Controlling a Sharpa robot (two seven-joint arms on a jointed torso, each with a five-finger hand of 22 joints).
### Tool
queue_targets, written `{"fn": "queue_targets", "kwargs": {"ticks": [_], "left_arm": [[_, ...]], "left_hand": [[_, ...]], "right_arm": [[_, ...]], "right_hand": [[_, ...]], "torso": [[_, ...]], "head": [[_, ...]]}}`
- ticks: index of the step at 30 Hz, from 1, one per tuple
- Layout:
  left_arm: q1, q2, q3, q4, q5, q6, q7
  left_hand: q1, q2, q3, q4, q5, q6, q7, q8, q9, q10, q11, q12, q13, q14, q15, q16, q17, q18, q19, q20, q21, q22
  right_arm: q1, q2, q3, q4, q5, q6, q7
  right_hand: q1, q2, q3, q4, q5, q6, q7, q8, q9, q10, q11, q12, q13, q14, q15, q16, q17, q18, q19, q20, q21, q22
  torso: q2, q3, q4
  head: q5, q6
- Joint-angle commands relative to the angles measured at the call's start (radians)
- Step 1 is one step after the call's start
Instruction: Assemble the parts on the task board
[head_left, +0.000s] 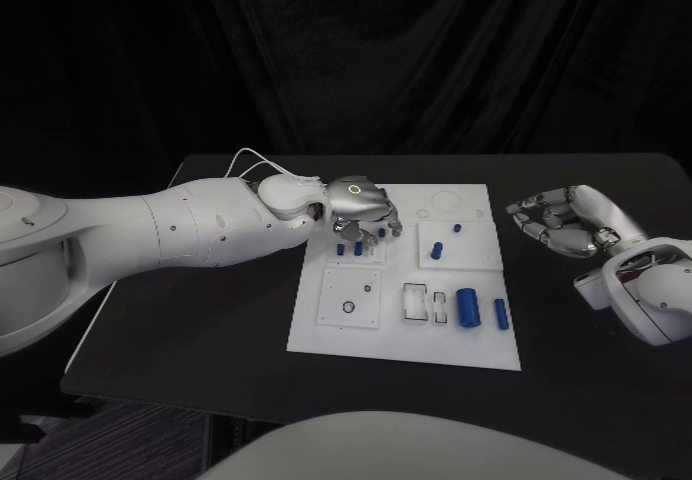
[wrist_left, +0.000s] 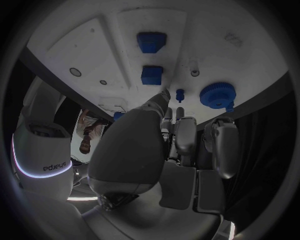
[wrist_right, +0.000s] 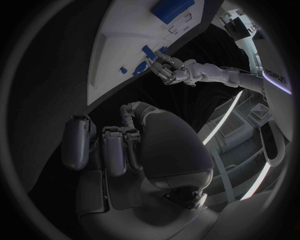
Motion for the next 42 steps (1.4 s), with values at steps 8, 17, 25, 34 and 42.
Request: {"fn": "queue_targets", "kwargs": {"ticks": [8,17,25,34,42], "left_arm": [[-0.01,0.01,0.001,-0.015,-0.044,-0.007,-0.053],[-0.014,0.021,0.001,-0.04,-0.029,0.008,-0.082],[-0.016,0.029,0.001,-0.054,-0.021,0.017,-0.091],[-0.018,0.033,0.001,-0.056,-0.02,0.018,-0.106],[-0.02,0.033,0.001,-0.055,-0.02,0.014,-0.096]], "left_hand": [[-0.011,0.002,0.017,0.001,0.044,0.011,-0.03,-0.002,-0.044,0.035,0.014,-0.034,-0.03,0.0,0.007,-0.006,-0.009,-0.014,0.008,-0.003,-0.001,0.202],[-0.014,0.007,0.03,-0.005,0.062,0.004,-0.042,-0.003,-0.064,0.025,0.023,-0.053,-0.041,-0.013,0.01,-0.018,-0.036,-0.012,0.004,-0.005,-0.01,0.2],[-0.017,0.007,0.033,-0.008,0.066,0.013,-0.039,0.001,-0.067,0.028,0.025,-0.055,-0.042,-0.018,0.011,-0.023,-0.046,-0.011,0.001,-0.005,-0.016,0.198],[-0.04,0.014,0.041,-0.006,0.045,0.057,-0.027,0.013,-0.075,0.062,0.021,-0.048,-0.036,-0.021,0.011,-0.028,-0.06,-0.012,0.003,-0.006,-0.012,0.2],[-0.042,0.007,0.043,-0.01,0.039,0.064,-0.027,0.012,-0.078,0.078,0.017,-0.045,-0.035,-0.019,0.01,-0.028,-0.059,-0.012,0.003,-0.006,-0.014,0.199]], "right_arm": [[-0.002,-0.005,0.001,0.005,0.001,-0.01,-0.006],[-0.002,-0.006,0.001,0.004,0.001,-0.007,-0.012],[-0.002,-0.004,0.001,0.001,0.001,-0.001,-0.018],[-0.002,-0.003,0.001,0.0,0.001,0.001,-0.021],[-0.002,-0.002,0.001,-0.001,0.001,0.001,-0.024]], "right_hand": [[-0.007,0.001,0.002,-0.004,0.005,0.005,-0.001,0.007,0.002,0.091,0.002,-0.001,0.25,0.091,-0.002,-0.004,0.226,-0.005,0.001,-0.001,-0.005,0.141],[-0.008,0.002,0.002,-0.005,0.005,0.004,-0.001,0.007,0.002,0.091,0.002,-0.001,0.25,0.091,-0.002,-0.005,0.225,-0.005,0.001,-0.001,-0.006,0.141],[-0.008,0.002,0.003,-0.005,0.005,0.004,-0.001,0.006,0.001,0.089,0.002,-0.002,0.249,0.09,-0.002,-0.008,0.223,-0.004,-0.001,-0.001,-0.009,0.14],[-0.008,0.002,0.003,-0.005,0.005,0.004,-0.001,0.006,0.001,0.089,0.002,-0.002,0.249,0.09,-0.002,-0.008,0.223,-0.004,-0.001,-0.001,-0.009,0.14],[-0.007,0.003,0.004,-0.006,0.006,0.003,-0.001,0.006,0.001,0.088,0.002,-0.002,0.248,0.09,-0.002,-0.009,0.222,-0.004,-0.001,-0.001,-0.01,0.139]], "torso": [[-0.001,0.0023,0.0015],[0.0,0.0018,0.0002],[-0.003,0.0014,0.0005],[-0.002,0.0004,-0.0013],[-0.002,0.0019,0.0009]], "head": [[0.001,0.0],[0.0,0.0],[0.002,0.0],[0.003,0.0],[0.002,0.0]]}}
